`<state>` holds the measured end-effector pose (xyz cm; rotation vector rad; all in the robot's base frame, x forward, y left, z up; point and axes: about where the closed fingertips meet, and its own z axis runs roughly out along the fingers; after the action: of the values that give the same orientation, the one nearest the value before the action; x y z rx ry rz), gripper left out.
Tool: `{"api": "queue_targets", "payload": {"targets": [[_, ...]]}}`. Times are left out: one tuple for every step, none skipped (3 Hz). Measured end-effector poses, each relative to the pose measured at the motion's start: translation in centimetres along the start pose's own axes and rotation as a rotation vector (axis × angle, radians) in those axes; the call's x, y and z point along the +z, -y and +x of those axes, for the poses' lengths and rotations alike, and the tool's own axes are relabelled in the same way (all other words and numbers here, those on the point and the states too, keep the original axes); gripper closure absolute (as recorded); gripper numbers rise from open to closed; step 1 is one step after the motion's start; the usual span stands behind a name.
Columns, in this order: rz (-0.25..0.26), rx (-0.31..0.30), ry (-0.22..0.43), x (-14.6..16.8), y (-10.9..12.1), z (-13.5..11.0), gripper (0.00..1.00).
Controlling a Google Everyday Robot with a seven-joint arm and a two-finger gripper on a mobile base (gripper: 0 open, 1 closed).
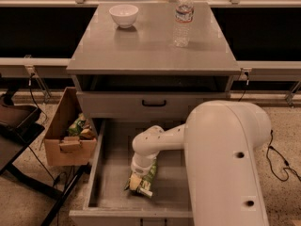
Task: Pick green jalapeno chip bag from middle drawer and place on counter
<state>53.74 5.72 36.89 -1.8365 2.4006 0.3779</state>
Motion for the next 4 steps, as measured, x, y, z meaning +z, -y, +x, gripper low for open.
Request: {"api": "queue_targets", "payload": {"targets": [[0.051,-0.003,0.006,-6.1,-2.5,1.4,1.0],[0.065,0.012,0.031,-12.5,-8.2,5.4,1.0],[0.12,-0.003,0.041,-22.4,-12.6,7.6,1.0],[0.244,-0.071,0.047,-32.8,-12.2,6.0,1.0]]}}
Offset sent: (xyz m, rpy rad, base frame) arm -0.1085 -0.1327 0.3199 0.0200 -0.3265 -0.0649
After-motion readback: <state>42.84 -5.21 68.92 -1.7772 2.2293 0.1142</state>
